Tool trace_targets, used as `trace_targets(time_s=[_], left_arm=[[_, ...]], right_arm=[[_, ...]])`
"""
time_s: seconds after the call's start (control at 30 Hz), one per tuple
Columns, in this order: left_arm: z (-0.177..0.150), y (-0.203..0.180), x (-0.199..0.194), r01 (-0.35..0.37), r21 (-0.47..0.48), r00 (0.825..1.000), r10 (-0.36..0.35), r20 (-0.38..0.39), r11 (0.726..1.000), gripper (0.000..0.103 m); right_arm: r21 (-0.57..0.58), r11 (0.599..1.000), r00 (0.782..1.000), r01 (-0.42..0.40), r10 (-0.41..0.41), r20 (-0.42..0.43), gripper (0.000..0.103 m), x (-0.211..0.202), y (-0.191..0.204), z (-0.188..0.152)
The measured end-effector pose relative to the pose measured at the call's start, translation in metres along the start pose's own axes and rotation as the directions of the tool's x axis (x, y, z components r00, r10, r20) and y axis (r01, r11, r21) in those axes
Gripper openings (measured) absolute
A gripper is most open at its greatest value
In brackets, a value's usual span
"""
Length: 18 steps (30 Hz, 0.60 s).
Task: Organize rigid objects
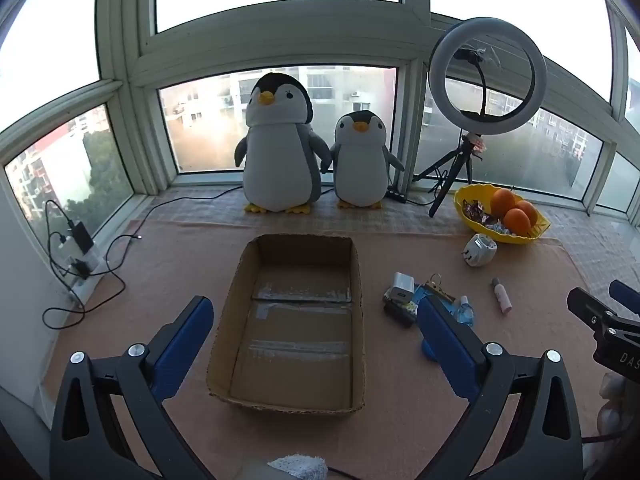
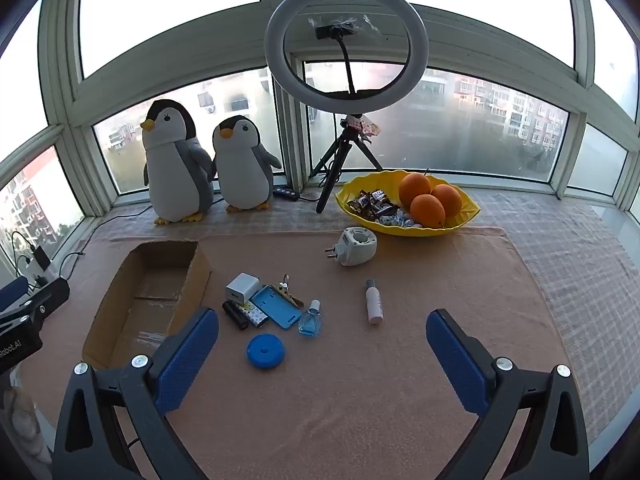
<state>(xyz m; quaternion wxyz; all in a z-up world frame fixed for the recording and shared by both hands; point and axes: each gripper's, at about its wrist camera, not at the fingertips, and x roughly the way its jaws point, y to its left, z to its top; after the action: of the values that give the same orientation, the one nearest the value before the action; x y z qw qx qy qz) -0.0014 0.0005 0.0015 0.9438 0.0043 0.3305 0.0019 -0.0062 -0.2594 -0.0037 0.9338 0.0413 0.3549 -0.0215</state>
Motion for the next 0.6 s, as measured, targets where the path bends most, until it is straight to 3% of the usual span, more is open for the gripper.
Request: trace_targets(time_s=[0.6], left_arm=[[-0.0010, -0.0030, 0.0034, 0.015, 0.012, 1.000, -0.014, -0.025, 1.000, 0.102]], right_arm=[[-0.009, 1.000, 1.000, 0.011, -0.011, -0.013, 0.103, -0.0032, 0.0053, -0.0004]])
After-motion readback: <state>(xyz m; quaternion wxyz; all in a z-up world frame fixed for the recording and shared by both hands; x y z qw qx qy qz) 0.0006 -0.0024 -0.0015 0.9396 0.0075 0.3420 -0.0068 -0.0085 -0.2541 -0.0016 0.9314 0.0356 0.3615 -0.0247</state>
